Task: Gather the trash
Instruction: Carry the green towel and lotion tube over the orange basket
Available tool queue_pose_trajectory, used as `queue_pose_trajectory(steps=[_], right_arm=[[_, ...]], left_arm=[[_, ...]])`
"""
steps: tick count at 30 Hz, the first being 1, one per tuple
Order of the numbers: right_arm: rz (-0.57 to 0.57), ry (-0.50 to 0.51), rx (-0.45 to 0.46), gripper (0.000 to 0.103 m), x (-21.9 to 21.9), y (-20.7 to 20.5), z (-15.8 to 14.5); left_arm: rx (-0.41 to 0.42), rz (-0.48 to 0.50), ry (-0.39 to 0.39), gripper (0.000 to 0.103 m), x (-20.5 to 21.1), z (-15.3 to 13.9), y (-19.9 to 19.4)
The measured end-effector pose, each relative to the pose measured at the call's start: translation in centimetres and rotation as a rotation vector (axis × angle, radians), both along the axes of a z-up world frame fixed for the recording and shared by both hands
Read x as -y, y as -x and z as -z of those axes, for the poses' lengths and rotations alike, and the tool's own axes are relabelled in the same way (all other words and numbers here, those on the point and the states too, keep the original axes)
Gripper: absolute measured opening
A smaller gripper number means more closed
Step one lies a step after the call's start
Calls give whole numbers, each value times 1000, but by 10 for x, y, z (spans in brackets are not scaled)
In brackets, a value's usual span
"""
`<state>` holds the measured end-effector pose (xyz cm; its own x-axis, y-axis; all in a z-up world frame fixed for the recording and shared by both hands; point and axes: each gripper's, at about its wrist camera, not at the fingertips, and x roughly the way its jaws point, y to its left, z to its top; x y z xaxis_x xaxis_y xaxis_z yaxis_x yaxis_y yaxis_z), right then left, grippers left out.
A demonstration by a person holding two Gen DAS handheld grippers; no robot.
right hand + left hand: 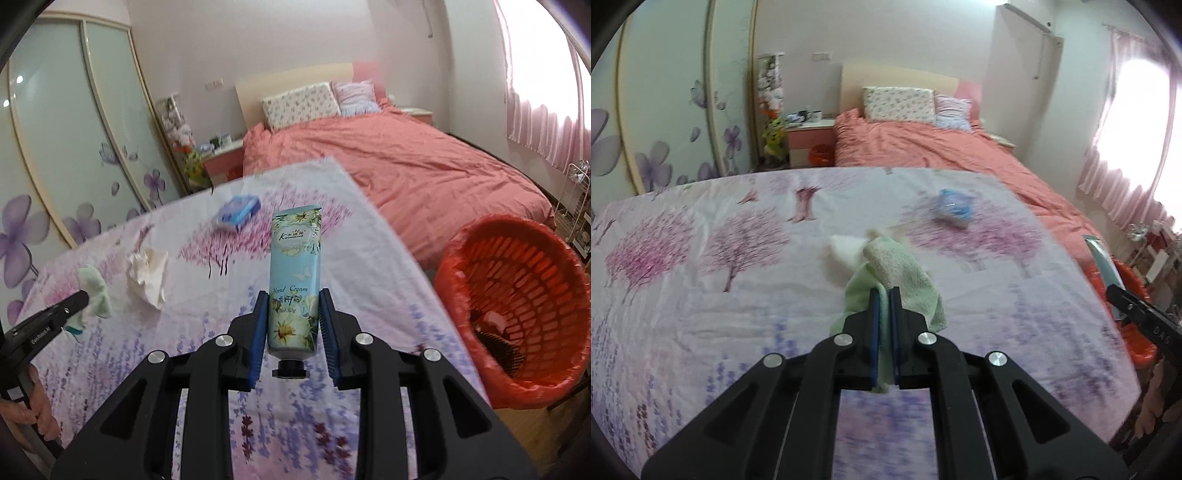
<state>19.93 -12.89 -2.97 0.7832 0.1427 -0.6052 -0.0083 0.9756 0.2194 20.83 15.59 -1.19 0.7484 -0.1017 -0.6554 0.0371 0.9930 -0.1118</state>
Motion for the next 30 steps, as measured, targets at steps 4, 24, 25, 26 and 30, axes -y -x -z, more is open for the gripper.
queue_pose_trajectory(steps=[4, 24, 25, 26, 30], right_arm=[[24, -16, 40, 28, 15, 12, -12], [282, -71, 122, 28, 148, 45, -23], [294, -77, 119, 28, 156, 45, -21], [308, -87, 115, 28, 164, 45, -18], [344, -115, 105, 28, 190, 44, -10]], left_arm=[[32, 65, 20, 7, 34, -19, 7], [77, 463, 52, 7, 248, -41, 5], [73, 479, 56, 7, 255, -40, 4], [67, 500, 62, 7, 268, -38, 1], [44, 575, 80, 7, 312, -30, -5]])
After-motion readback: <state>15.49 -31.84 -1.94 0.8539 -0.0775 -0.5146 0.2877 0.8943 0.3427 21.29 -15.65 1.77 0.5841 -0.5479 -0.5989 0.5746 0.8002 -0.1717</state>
